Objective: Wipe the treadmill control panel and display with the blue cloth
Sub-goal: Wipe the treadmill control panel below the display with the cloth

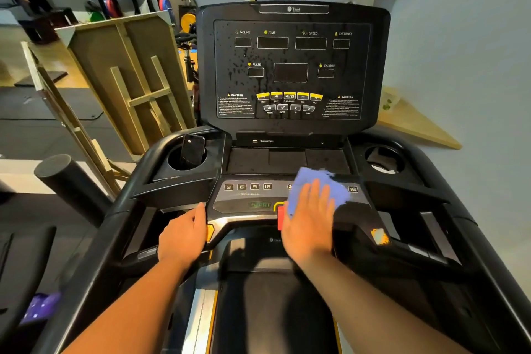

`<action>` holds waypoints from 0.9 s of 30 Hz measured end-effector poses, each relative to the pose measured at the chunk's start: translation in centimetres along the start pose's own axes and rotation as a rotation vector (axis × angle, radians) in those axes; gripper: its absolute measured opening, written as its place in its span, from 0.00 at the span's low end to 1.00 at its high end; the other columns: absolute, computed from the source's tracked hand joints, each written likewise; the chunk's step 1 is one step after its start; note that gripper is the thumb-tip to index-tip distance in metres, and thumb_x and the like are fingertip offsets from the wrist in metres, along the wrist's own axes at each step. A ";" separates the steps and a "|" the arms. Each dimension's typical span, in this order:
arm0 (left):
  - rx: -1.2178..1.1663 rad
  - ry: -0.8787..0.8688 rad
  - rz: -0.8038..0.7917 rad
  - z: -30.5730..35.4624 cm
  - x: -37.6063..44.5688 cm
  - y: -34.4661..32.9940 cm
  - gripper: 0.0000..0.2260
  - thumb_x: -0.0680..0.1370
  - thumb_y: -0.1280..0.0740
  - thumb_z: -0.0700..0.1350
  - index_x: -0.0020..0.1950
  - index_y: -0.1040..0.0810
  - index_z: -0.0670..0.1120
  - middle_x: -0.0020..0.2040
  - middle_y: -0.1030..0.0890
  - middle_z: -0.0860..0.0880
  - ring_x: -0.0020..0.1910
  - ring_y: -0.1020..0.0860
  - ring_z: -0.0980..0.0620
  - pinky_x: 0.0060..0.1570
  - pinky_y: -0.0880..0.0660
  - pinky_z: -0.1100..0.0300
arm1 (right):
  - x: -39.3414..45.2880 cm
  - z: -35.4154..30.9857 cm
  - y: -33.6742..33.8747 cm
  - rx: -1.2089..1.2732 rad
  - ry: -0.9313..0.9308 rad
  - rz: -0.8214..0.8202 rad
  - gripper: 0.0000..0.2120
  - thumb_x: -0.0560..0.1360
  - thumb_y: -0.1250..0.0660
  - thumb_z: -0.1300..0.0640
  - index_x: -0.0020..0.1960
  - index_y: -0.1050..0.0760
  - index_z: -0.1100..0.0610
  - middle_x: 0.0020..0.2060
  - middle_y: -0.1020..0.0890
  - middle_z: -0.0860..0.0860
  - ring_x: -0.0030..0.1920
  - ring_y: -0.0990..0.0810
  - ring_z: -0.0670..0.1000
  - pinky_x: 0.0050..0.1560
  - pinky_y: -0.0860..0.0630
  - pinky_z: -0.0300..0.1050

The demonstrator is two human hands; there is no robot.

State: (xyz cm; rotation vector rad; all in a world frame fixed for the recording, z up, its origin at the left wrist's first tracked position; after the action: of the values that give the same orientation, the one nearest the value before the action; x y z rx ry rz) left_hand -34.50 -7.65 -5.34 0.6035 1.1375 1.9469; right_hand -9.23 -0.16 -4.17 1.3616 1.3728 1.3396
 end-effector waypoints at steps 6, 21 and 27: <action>-0.028 -0.017 0.000 0.1 0.0 0.0 0.29 0.85 0.53 0.58 0.36 0.22 0.46 0.33 0.20 0.48 0.36 0.21 0.51 0.44 0.28 0.52 | -2.5 -6.3 -1.3 -0.054 0.653 -0.032 0.37 0.78 0.40 0.46 0.81 0.49 0.60 0.80 0.48 0.60 0.79 0.53 0.64 0.78 0.54 0.62; 0.006 -0.019 -0.003 0.1 -0.1 0.3 0.27 0.86 0.53 0.58 0.40 0.21 0.49 0.35 0.21 0.53 0.35 0.25 0.56 0.44 0.32 0.55 | 1.7 3.8 0.2 -0.046 0.020 0.103 0.35 0.80 0.39 0.45 0.79 0.44 0.61 0.79 0.42 0.62 0.79 0.47 0.66 0.77 0.52 0.61; -0.041 -0.016 0.000 0.0 0.0 0.1 0.29 0.86 0.52 0.58 0.39 0.20 0.46 0.35 0.19 0.47 0.35 0.21 0.52 0.36 0.32 0.59 | -0.9 6.2 -1.8 -0.182 0.580 0.060 0.39 0.74 0.35 0.50 0.80 0.44 0.63 0.80 0.43 0.59 0.79 0.46 0.62 0.76 0.46 0.59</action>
State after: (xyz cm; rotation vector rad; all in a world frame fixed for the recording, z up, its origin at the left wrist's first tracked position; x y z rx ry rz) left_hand -34.47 -7.68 -5.25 0.5959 1.0853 1.9570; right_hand -3.38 0.10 -6.96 0.9302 1.5314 1.9475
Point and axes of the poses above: each hand's wrist, its own x-axis towards the middle knuckle, its own y-axis out of the back of the hand, z = x × y, the point moved 4 cm from there along x, towards the middle knuckle
